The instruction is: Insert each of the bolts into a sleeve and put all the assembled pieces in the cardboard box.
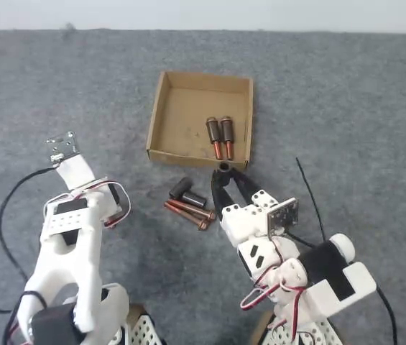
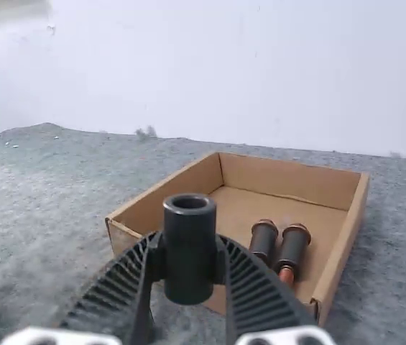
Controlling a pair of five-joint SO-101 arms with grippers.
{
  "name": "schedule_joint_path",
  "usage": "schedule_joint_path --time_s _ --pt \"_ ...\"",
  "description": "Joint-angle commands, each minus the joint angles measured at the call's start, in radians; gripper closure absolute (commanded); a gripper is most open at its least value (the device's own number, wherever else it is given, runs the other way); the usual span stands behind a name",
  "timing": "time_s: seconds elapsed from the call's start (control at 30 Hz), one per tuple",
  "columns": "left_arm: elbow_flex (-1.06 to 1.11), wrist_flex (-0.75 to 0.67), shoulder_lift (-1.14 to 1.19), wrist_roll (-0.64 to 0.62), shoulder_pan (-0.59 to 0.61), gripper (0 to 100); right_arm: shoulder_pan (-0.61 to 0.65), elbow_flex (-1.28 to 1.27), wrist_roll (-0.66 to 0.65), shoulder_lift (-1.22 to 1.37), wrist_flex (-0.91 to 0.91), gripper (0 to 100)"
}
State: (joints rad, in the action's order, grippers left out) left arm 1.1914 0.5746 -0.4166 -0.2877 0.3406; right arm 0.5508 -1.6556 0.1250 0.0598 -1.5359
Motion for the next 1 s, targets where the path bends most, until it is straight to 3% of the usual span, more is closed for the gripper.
schedule_joint_path --time_s 0.0,0.23,0.4,0.67,0.87,0.97 --pt "-0.005 -0.035 -0.060 -0.008 0.002 99 0.008 -0.025 0.005 -0.005 -0.024 99.1" --pt "-0.056 -0.086 -0.063 -0.009 -0.003 99 0.024 -0.023 0.005 0.004 -0.021 99.1" --pt "-0.073 -0.279 -0.064 -0.009 -0.014 99 0.022 -0.023 0.008 0.004 -0.021 99.1" --pt "-0.068 -0.512 -0.080 -0.011 -0.207 99 0.054 -0.023 0.009 0.004 0.022 99.1" --pt "-0.065 -0.525 -0.252 -0.012 -0.325 99 0.054 -0.023 0.011 0.004 0.022 99.1" --pt "-0.070 -0.453 -0.361 -0.012 -0.371 99 0.056 -0.023 0.011 0.004 0.021 99.1"
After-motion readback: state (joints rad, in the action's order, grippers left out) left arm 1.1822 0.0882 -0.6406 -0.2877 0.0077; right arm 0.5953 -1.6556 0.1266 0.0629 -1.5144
